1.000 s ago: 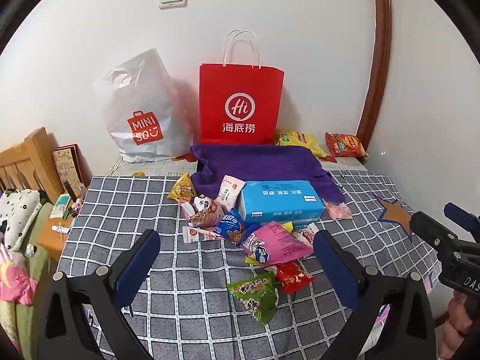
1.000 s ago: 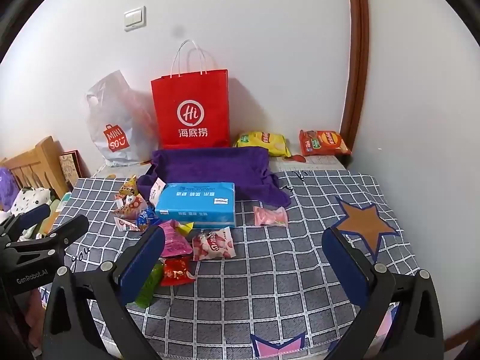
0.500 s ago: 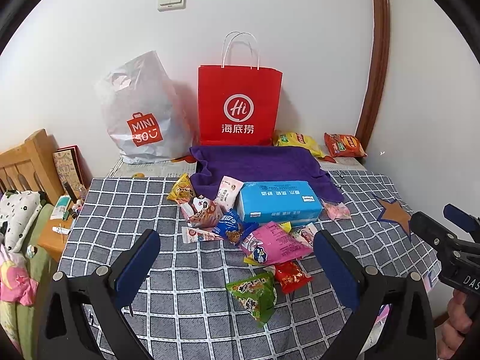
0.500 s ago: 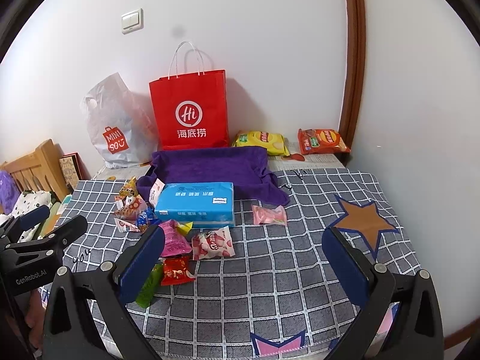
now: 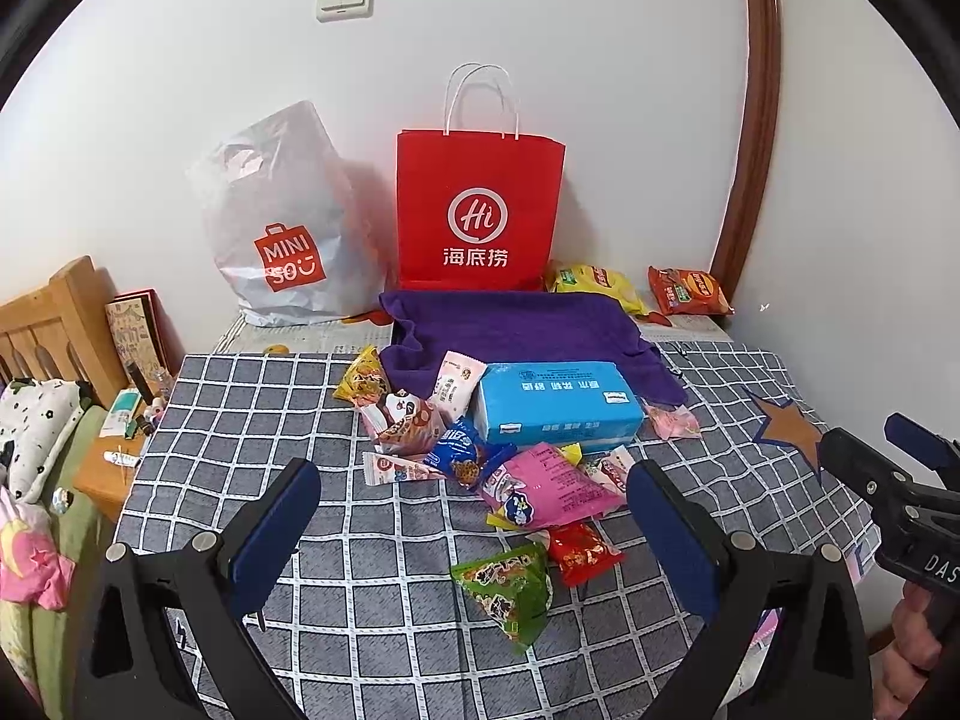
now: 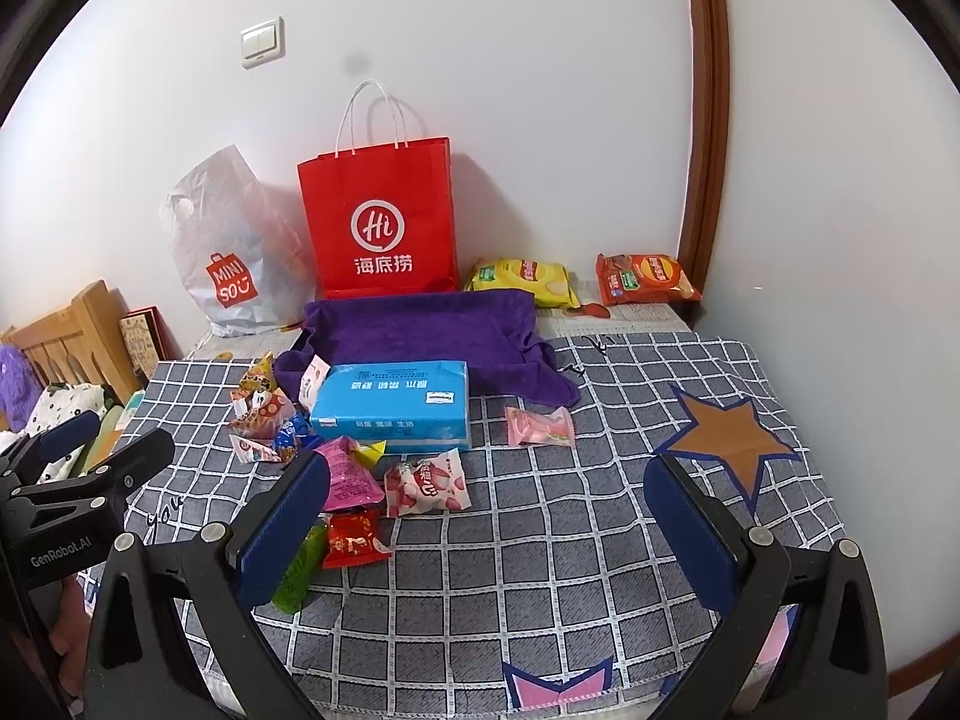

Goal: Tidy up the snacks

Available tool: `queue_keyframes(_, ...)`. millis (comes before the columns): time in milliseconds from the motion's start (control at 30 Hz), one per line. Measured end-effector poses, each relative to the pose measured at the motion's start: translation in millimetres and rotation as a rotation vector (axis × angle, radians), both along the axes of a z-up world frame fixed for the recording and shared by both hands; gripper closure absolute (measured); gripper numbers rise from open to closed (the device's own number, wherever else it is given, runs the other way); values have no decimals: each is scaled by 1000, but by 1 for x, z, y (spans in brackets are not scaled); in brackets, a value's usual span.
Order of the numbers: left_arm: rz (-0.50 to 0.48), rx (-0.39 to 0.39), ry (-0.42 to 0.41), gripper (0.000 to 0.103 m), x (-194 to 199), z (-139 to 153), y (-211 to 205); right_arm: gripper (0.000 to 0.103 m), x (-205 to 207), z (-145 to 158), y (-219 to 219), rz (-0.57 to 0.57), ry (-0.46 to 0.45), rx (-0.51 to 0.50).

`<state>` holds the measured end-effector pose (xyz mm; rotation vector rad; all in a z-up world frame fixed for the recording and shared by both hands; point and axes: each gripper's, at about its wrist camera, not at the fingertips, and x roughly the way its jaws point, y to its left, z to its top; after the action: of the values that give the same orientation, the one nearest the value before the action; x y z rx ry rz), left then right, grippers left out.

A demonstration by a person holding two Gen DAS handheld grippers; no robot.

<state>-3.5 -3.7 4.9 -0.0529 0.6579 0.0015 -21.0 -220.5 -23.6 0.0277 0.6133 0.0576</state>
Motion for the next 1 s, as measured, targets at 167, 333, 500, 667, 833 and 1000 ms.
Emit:
queue_keyframes(167, 3, 0, 1, 1, 0, -1, 0, 0, 0, 0, 0, 1, 2, 1)
queue_keyframes(333, 7, -4, -1, 0, 0, -2, 0, 0, 1, -1, 1, 3, 5, 0)
queue_keyframes(500, 9, -9, -1, 1, -3, -4, 3, 0, 0, -2, 3, 8, 0, -2)
queue_keyframes(667, 10, -12, -2, 1, -3, -4, 4, 0, -1, -3, 3, 7, 2, 0)
queue_keyframes(833, 12, -12, -2, 1, -4, -5, 6, 0, 0, -3, 3, 7, 5, 3)
queue_keyframes(1000, 11, -7, -3, 1, -4, -5, 5, 0, 0, -4, 4, 10, 6, 3)
